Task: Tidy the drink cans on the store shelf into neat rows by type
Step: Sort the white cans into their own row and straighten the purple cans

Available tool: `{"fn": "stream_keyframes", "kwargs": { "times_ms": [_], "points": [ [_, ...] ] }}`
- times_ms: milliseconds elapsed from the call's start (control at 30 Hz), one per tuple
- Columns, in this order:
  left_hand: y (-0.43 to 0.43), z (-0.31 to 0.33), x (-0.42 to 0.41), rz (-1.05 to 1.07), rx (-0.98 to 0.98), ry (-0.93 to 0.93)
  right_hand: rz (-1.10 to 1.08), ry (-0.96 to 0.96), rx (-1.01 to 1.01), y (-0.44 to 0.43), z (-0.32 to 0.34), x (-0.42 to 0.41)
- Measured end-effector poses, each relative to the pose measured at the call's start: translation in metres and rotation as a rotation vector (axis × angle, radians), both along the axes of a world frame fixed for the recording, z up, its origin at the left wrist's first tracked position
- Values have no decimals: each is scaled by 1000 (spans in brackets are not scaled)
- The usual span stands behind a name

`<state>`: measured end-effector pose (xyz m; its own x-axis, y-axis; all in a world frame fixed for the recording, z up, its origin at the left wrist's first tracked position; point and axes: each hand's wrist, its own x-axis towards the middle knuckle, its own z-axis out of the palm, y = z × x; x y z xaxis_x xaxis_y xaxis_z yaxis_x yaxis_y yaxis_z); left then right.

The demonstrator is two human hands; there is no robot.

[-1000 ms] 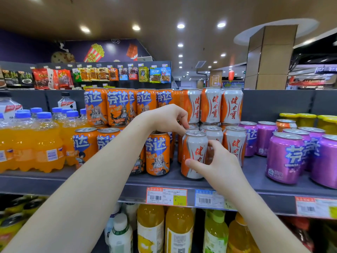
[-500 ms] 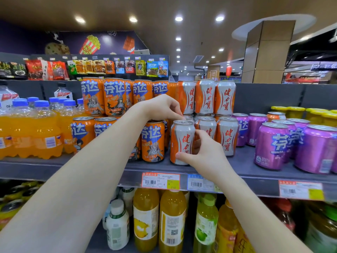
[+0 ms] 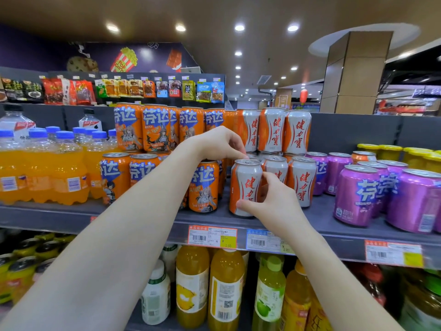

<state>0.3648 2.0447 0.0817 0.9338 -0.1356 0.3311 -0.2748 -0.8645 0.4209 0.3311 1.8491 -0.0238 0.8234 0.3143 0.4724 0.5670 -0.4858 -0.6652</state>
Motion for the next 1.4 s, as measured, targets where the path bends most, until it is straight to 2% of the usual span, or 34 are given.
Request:
{"fn": "stream_keyframes", "kwargs": {
  "times_ms": [333,500,667,767,833,900,967,1200,1400],
  "points": [
    [-2,7,-3,37,48,37,41,50,-28,-20,5,4],
    [-5,6,-7,35,27,48,-207,-14,60,-54,18,12],
    [-8,11,-24,43,-79,19,-393,-64,-31,-57,9,20],
    [-16,16,-42,0,2,114,-469,-90,-47,-51,7,22],
    [-23,14,-50,-24,148,211,-489,-68,-68,-48,7,23],
    [-28,8,-53,0,308,198,-493,-51,-86,-48,7,27],
    [-31,3,-51,45,379,123,-483,-44,-91,-51,6,30],
    [-35,1,-52,37,334,79,-345,-60,-110,-75,5,24],
    [-68,6,-52,34,356,-39,-206,-302,0,-135,47,5]
  ]
}}
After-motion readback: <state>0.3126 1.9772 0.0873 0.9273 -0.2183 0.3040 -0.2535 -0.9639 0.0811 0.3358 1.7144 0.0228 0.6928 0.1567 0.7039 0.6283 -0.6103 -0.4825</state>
